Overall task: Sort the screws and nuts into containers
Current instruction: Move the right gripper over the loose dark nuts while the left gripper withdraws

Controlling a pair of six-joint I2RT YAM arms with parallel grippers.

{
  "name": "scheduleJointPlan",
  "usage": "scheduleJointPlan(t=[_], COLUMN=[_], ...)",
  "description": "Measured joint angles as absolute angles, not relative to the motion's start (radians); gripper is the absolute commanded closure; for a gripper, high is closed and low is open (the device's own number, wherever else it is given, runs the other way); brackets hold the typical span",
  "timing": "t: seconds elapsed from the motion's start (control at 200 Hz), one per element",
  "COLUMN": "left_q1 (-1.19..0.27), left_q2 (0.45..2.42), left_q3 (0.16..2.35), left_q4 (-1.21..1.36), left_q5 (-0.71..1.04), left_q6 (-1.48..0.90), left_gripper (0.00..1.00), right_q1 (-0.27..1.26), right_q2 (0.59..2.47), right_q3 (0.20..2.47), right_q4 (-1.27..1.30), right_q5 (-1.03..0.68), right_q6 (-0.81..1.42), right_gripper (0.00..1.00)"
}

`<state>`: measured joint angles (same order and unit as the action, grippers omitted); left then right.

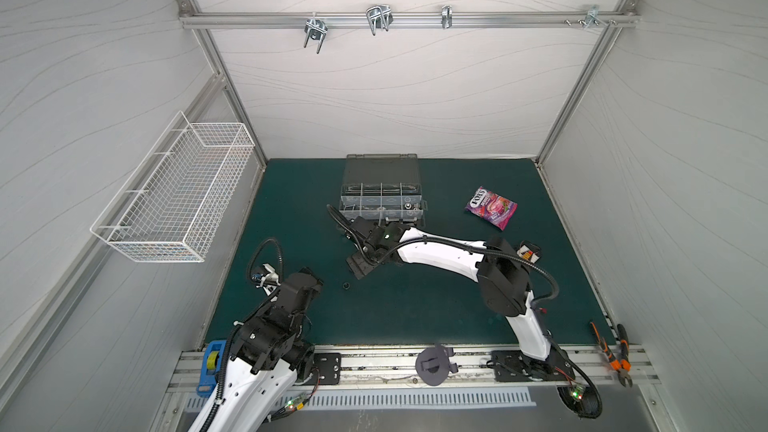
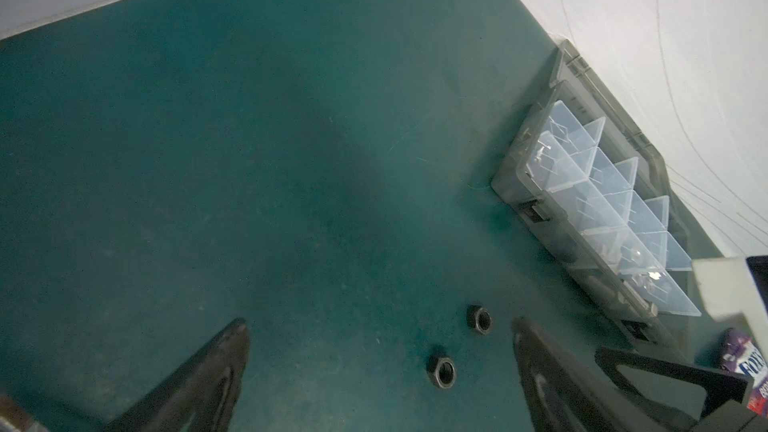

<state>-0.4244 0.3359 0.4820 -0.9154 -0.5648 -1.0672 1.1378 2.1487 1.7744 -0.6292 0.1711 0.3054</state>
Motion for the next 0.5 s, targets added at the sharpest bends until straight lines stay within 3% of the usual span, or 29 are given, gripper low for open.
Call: scheduleJointPlan(t=[0.5], left_q1=[-0.424], left_q2=[0.377], left_q3=[0.474], left_q4=[-0.925], left_q5=[-0.567], left_q6=[-1.104], left_gripper=[0.01], right_q1=[1.144], right_q2=[2.342], right_q3=[1.971], right_q4=[-0.677], right_q5=[0.117], right_q6=[0.252], right_gripper=[0.38])
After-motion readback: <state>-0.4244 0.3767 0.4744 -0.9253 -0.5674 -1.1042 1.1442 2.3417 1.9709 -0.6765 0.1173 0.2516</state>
